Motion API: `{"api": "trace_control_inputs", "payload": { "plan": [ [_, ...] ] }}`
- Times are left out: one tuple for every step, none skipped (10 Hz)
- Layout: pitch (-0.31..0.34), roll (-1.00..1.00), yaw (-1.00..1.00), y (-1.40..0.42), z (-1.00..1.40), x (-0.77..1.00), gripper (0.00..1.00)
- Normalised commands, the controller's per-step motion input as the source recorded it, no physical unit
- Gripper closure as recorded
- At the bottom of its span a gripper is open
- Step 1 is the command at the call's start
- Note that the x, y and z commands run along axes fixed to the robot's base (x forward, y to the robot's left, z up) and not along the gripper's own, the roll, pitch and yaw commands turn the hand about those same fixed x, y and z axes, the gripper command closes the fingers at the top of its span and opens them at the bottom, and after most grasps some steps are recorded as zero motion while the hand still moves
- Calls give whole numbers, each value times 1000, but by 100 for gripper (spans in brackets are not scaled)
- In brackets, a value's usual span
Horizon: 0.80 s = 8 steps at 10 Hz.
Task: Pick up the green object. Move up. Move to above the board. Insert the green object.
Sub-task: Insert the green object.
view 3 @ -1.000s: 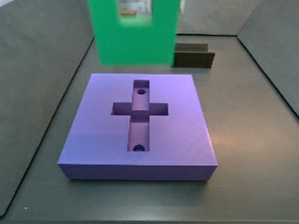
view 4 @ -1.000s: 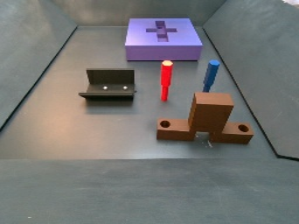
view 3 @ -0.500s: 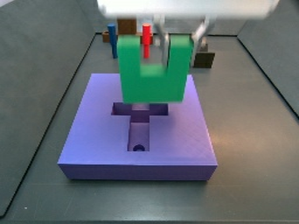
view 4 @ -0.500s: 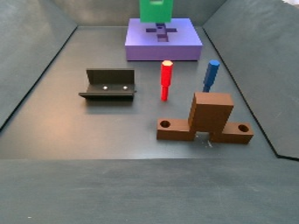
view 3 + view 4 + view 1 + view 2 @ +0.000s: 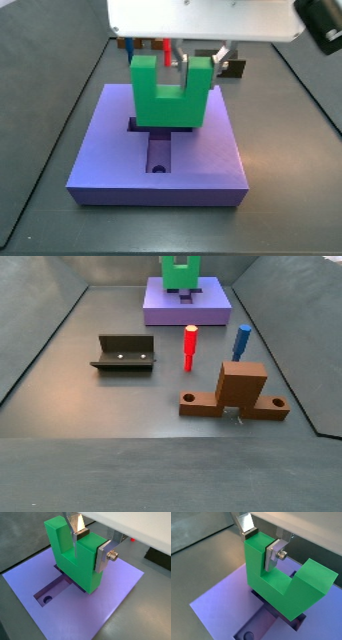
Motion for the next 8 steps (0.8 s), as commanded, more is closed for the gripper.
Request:
{"api": "trace_control_inputs", "payload": {
  "plan": [
    [-129,0,20,0,-100,-183,100],
    [-77,0,0,0,-34,-180,100],
    [-74,0,0,0,-34,-180,100],
    [-104,-10,0,14,-37,-246,100],
    [-100,0,0,46,-89,-111,100],
    [-109,0,0,51,-114,-114,100],
    [-111,0,23,14,-151,-63,100],
    [-114,0,77,0,-226,0,100]
  ]
}}
